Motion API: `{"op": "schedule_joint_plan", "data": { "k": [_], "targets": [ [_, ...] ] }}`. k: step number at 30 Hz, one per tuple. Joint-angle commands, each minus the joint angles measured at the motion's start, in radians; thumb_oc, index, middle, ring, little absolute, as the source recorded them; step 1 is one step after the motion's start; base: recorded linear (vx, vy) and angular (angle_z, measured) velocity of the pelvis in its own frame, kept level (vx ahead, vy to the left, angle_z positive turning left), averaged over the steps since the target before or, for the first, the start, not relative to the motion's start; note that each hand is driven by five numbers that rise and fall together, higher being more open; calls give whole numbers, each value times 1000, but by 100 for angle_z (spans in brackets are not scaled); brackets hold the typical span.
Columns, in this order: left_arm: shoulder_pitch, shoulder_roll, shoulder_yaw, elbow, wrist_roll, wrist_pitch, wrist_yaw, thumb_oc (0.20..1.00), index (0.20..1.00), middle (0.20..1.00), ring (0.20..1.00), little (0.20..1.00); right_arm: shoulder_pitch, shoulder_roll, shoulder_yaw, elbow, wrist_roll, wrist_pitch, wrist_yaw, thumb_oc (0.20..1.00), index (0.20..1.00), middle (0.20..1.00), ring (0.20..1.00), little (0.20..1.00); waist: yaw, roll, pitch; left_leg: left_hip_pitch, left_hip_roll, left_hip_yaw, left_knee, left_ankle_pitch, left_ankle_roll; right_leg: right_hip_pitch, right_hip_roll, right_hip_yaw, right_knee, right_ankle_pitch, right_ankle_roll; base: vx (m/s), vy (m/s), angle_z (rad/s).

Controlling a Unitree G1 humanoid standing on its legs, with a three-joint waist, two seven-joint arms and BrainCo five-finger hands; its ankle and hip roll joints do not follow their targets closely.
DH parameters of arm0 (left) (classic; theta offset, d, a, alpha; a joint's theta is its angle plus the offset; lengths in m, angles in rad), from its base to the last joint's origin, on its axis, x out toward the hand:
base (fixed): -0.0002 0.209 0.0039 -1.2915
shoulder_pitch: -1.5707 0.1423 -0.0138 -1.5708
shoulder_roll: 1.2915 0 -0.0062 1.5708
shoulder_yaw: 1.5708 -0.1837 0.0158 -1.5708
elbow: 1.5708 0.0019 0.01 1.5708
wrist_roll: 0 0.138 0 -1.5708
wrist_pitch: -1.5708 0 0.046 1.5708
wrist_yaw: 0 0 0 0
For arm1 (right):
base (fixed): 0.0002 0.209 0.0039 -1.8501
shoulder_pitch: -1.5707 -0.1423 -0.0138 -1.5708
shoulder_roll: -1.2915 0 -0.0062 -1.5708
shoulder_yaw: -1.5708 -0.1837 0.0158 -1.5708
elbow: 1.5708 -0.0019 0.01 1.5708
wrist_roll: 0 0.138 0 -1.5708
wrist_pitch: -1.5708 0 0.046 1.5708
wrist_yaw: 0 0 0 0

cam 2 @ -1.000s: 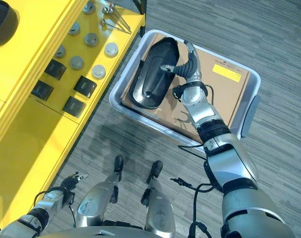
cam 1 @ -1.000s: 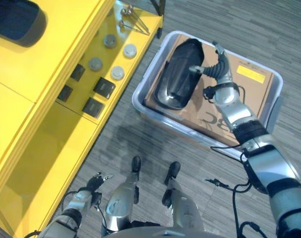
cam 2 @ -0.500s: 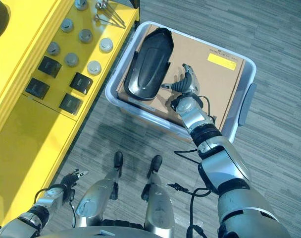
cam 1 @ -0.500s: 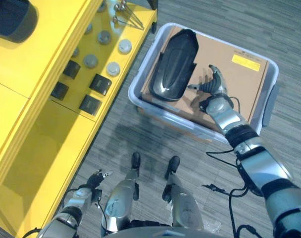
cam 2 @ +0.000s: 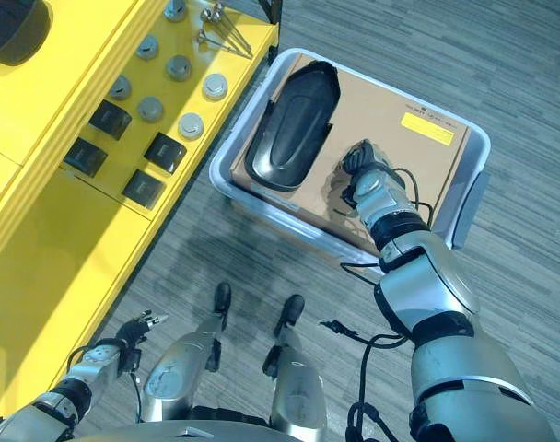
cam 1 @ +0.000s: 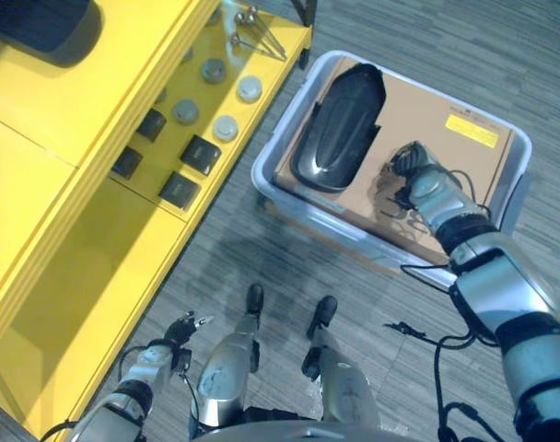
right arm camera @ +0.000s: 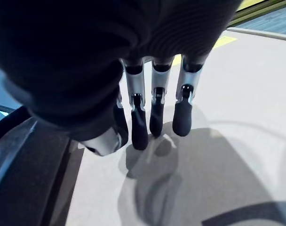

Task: Move parts from the plastic box to the shelf.

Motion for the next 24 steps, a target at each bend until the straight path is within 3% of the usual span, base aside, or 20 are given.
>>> {"op": "schedule_joint_plan", "data": {
  "k": [1,8,12,15,19,24],
  "targets": [
    [-13,7,-73,25,4,-4,-4,1000,1000,1000,1000,1000,31,15,28,27,101,-36,-182,1000,1000,1000,1000,1000,20,21,-31,-43,32,2,-7,-81,-44,32,-76,-4,35,-146,75,-3,20,3],
    [1,-22,-69,34,-28,-26,12,1000,1000,1000,1000,1000,32,-7,-80,-207,80,-151,-487,1000,1000,1000,1000,1000,-16,18,-29,-30,33,15,-7,-87,-44,31,-69,23,34,-144,77,-3,38,-1],
    [1,-37,-69,32,-40,-29,15,1000,1000,1000,1000,1000,30,-11,-120,-310,41,-188,-548,1000,1000,1000,1000,1000,-27,19,-36,-31,32,16,-7,-89,-43,26,-67,33,32,-143,75,5,37,-5],
    [-8,-42,-66,35,-44,-18,13,1000,1000,1000,1000,1000,25,-15,-122,-347,35,-188,-498,1000,1000,1000,1000,1000,-30,20,-38,-30,30,13,-7,-90,-42,27,-67,34,33,-145,73,2,13,-1],
    [-6,-42,-65,38,-45,-16,11,1000,1000,1000,1000,1000,6,-12,-79,-325,35,-135,-411,1000,1000,1000,1000,1000,-21,21,-39,-32,28,8,-7,-88,-41,27,-69,31,34,-146,70,0,0,0],
    [-15,-43,-77,41,-58,-20,10,1000,1000,1000,1000,1000,-38,11,-9,-201,59,-103,-341,1000,1000,1000,1000,1000,0,28,-31,-45,28,0,-7,-83,-42,17,-74,16,46,-151,68,-1,4,1]
  ]
}}
